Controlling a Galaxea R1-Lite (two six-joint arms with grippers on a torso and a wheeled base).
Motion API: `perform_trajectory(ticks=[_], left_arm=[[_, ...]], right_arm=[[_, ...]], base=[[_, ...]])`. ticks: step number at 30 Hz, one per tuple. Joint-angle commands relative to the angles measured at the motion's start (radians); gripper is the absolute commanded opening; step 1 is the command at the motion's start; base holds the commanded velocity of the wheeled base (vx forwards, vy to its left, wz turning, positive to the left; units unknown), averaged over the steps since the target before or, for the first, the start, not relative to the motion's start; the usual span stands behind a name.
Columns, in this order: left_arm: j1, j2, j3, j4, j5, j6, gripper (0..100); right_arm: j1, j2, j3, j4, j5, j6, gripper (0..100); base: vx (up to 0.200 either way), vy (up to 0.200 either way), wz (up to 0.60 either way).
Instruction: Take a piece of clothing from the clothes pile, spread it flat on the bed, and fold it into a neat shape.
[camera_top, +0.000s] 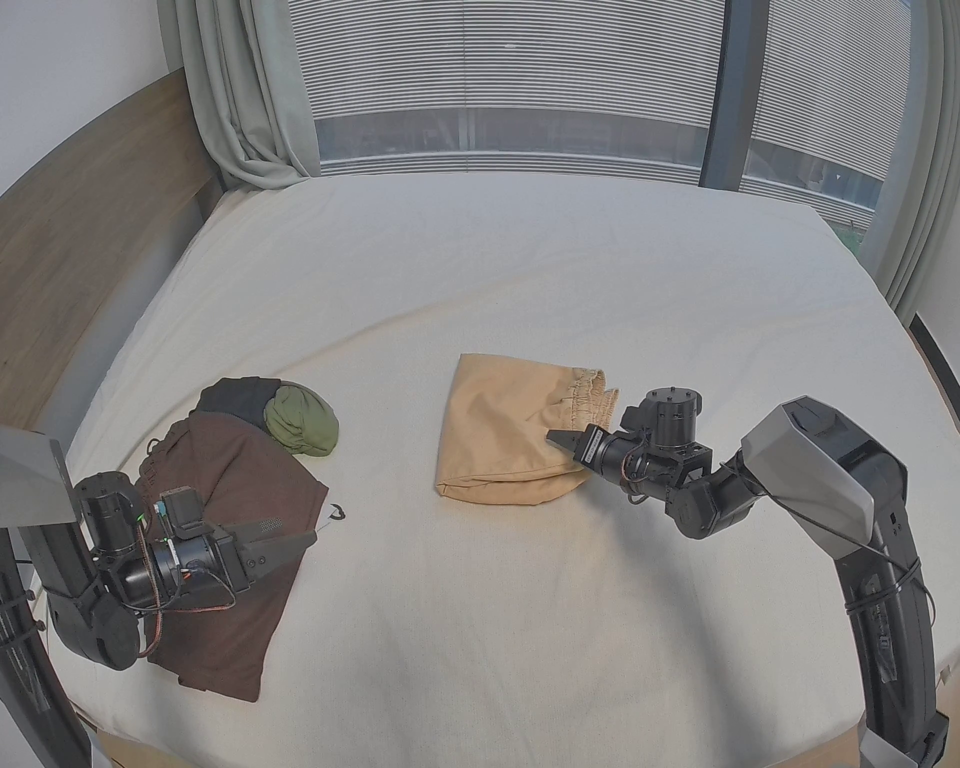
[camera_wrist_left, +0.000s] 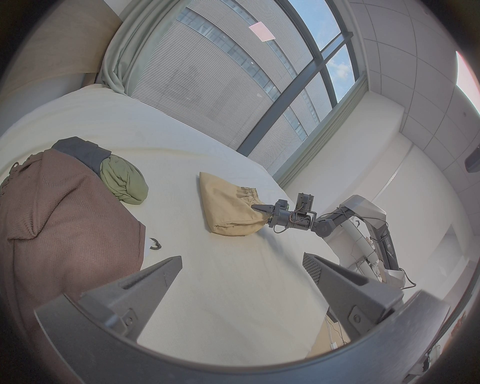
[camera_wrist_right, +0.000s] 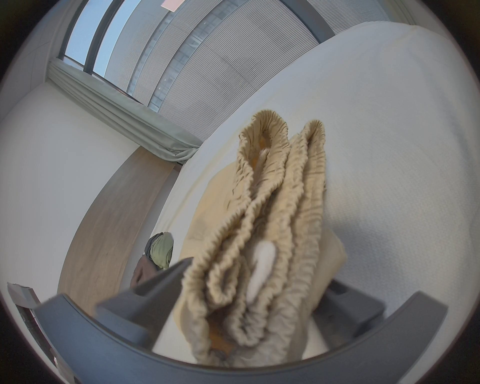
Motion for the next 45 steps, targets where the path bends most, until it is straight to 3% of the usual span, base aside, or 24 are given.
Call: perform_trajectory(ticks=[1,11,19,24,38,45], left_arm=[[0.002,0.0,-0.001,-0.001,0.0,0.0,100],[0.005,0.003,-0.004,-0.001,-0.001,-0.005,100],[0.008,0.003,-0.007,-0.001,-0.001,-0.005,100],[0.005,0.003,-0.008,-0.001,-0.001,-0.003,100],[0.007,0.009,-0.011,-0.001,-0.003,0.0,100],[0.017,0.001,-0.001,-0.001,-0.075,0.001,100]], right_arm=[[-0.004,-0.018,0.029,-0.01,-0.019,-0.003,100],[-0.05,-0.236,0.27,-0.012,-0.021,-0.102,100],[-0.028,-0.367,0.287,0.016,-0.021,-0.109,100],[-0.002,-0.354,0.246,0.042,-0.022,-0.106,100],[0.045,-0.062,0.042,0.076,-0.041,-0.108,100],[0.029,-0.038,0.054,0.077,-0.055,-0.109,100]], base=[[0.0,0.0,0.0],[0.0,0.0,0.0],[0.0,0.0,0.0],[0.0,0.0,0.0],[0.0,0.0,0.0],[0.0,0.0,0.0]])
